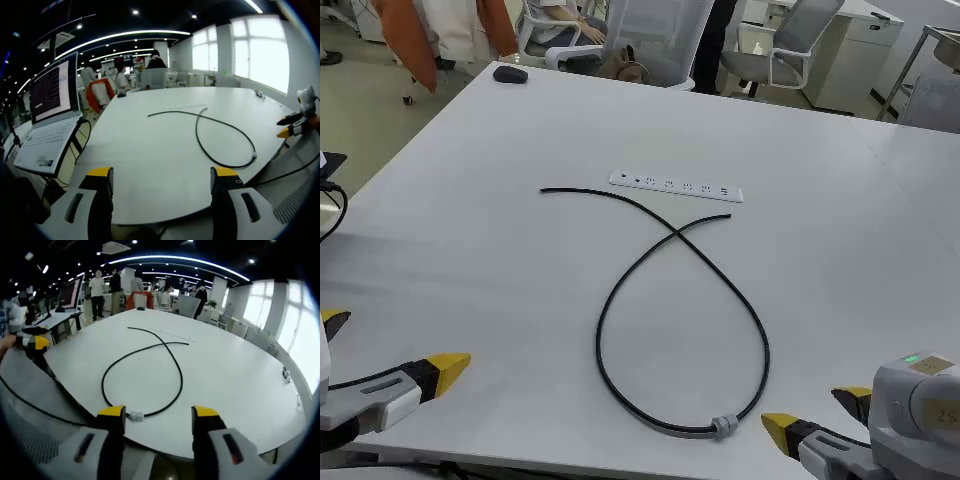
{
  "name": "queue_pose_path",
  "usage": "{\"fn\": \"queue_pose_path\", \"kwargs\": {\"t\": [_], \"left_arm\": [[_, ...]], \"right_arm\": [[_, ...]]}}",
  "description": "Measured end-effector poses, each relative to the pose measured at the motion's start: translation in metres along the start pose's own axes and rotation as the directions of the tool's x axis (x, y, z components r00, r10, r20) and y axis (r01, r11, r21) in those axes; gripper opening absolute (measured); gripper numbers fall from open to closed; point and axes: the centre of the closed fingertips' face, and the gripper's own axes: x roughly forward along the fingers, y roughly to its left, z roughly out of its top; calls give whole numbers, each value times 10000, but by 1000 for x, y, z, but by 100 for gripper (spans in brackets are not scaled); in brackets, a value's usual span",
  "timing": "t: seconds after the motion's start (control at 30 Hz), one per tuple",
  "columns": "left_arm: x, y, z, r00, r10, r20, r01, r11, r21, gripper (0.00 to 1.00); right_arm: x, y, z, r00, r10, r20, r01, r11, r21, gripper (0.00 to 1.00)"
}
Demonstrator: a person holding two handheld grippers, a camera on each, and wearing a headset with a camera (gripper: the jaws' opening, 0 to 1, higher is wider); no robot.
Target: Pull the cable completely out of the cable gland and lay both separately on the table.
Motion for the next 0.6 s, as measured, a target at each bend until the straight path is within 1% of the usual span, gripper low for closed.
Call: {"fn": "queue_pose_path", "kwargs": {"t": [0.1, 0.17, 0.2, 0.23, 0.27, 0.3, 0.33, 0.4, 0.6], "left_arm": [[0, 1, -1, 10000, 56, -21, -56, 10000, 0, 77], [0, 0, -1, 10000, -18, -23, 18, 10000, -20, 77], [0, -2, -2, 9998, -151, -123, 152, 9999, 58, 78], [2, -6, -7, 9986, -337, -413, 346, 9992, 223, 81], [3, -6, -9, 9981, -323, -529, 337, 9991, 250, 84], [3, -7, -9, 9978, -386, -535, 399, 9989, 242, 84], [3, -8, -9, 9977, -454, -509, 465, 9987, 218, 81], [2, -9, -8, 9977, -511, -453, 519, 9985, 156, 78], [2, -8, -9, 9975, -470, -523, 477, 9988, 115, 76]], "right_arm": [[0, 0, 0, 10000, 4, 40, -4, 10000, 52, 53], [0, 0, 0, 10000, 11, 14, -11, 10000, 14, 52], [0, 0, 0, 10000, 30, -8, -30, 10000, 3, 52], [0, 1, 0, 10000, 70, -13, -70, 10000, 17, 53], [0, 1, 0, 9999, 105, 27, -106, 9999, 55, 53], [0, 2, 0, 9999, 137, 56, -137, 9999, 92, 54], [0, 2, 0, 9999, 154, 39, -154, 9998, 96, 54], [1, 2, -2, 9999, 159, -66, -159, 9999, 33, 54], [0, 3, -3, 9997, 195, -125, -195, 9998, 27, 53]]}}
